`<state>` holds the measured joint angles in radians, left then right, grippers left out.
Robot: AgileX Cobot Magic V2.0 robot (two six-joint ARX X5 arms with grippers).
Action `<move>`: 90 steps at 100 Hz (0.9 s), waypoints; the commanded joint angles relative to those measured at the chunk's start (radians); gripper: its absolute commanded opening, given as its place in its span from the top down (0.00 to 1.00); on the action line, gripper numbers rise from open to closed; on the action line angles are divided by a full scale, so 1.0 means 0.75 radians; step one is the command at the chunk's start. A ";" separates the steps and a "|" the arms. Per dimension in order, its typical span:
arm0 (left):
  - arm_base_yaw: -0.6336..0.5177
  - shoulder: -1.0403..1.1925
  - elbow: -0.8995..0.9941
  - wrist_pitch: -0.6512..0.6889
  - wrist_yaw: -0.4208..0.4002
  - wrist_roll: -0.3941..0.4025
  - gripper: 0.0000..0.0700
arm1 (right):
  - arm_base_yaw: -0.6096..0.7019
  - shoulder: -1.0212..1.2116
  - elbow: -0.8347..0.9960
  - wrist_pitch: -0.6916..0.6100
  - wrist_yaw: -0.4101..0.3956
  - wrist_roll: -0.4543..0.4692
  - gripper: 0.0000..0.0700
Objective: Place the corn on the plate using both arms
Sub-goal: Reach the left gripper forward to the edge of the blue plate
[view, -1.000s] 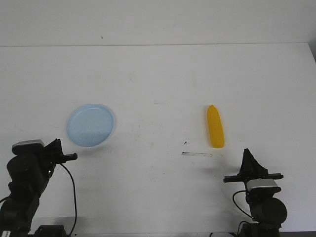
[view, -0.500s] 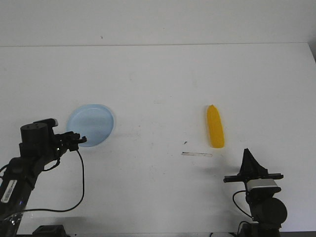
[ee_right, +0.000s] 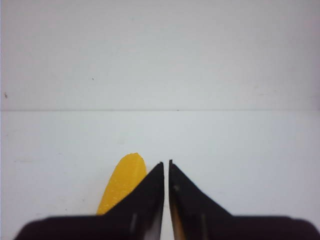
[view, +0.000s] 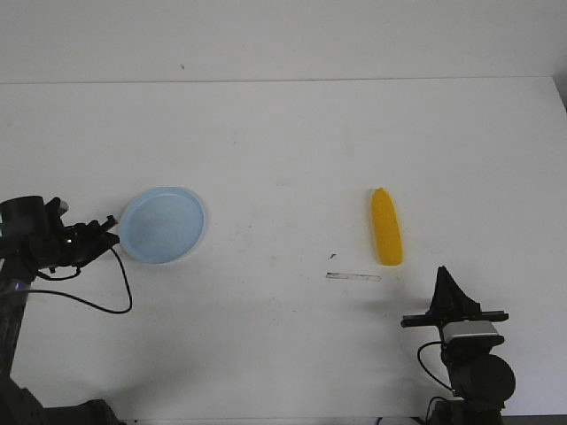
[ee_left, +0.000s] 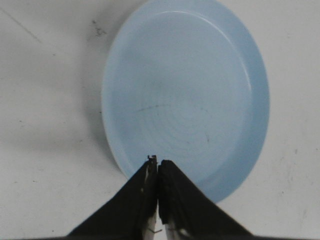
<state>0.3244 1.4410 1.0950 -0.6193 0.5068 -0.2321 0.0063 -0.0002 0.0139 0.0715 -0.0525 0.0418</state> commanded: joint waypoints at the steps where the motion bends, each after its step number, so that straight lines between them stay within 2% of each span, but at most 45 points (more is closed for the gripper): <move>1: 0.013 0.092 0.068 -0.027 0.016 -0.006 0.98 | 0.000 0.002 -0.002 0.014 0.000 0.012 0.98; 4: 0.014 0.122 0.089 -0.042 0.015 -0.006 0.96 | 0.000 0.002 -0.002 0.014 0.000 0.013 0.98; 16: 0.017 0.247 0.178 -0.087 0.015 0.008 0.75 | 0.000 0.002 -0.002 0.014 0.000 0.012 0.98; 30: 0.037 0.323 0.212 -0.064 0.013 0.009 0.57 | 0.000 0.002 -0.002 0.014 0.000 0.012 0.98; 42: 0.056 0.363 0.212 -0.069 0.013 0.012 0.53 | 0.000 0.002 -0.002 0.014 0.000 0.013 0.98; 90: 0.019 0.398 0.211 -0.004 0.013 0.060 0.53 | 0.000 0.002 -0.002 0.014 0.001 0.012 0.98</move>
<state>0.3386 1.7195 1.2362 -0.6224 0.5121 -0.2035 0.0063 -0.0002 0.0139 0.0715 -0.0525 0.0418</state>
